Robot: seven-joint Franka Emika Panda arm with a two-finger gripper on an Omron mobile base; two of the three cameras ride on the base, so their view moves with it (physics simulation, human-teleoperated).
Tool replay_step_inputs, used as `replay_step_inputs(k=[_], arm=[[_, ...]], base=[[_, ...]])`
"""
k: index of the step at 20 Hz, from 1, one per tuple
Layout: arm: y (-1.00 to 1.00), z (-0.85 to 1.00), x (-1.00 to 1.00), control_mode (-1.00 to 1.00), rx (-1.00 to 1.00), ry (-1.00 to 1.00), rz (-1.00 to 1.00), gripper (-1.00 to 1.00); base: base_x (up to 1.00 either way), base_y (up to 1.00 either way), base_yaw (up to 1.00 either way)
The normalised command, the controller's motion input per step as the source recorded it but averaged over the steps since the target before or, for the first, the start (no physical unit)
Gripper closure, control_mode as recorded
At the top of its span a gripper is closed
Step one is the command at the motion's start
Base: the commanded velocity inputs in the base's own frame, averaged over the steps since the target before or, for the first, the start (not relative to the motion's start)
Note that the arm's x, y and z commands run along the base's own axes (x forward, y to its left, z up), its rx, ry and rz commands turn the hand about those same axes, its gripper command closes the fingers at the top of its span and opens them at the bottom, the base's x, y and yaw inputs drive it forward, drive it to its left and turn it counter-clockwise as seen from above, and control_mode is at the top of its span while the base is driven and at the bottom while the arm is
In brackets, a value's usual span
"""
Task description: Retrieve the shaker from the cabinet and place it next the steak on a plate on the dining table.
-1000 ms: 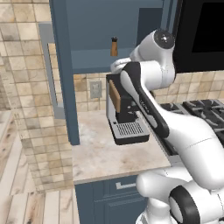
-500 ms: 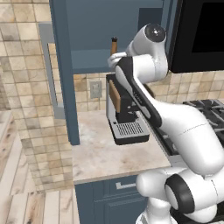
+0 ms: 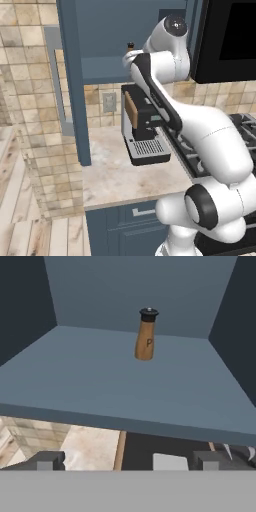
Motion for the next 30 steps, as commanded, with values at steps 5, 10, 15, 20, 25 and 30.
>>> replay_step_inputs(k=[5,10,15,20,25,30], arm=[[-0.12,0.03,0.23,-1.00,0.00,0.00,0.00,-1.00],[-0.15,0.00,0.29,-1.00,0.00,0.00,0.00,-1.00],[-0.12,0.00,0.38,-1.00,0.00,0.00,0.00,-1.00],[-0.06,0.00,0.26,-1.00,0.01,0.00,0.00,-1.00],[0.00,0.00,0.20,-1.00,0.02,0.00,0.00,-1.00],[0.00,0.00,0.22,-1.00,0.00,0.00,0.00,-1.00]], base=[[0.00,0.00,0.00],[0.00,0.00,0.00],[0.00,0.00,0.00],[0.00,0.00,0.00],[0.00,0.00,0.00],[0.00,0.00,0.00]])
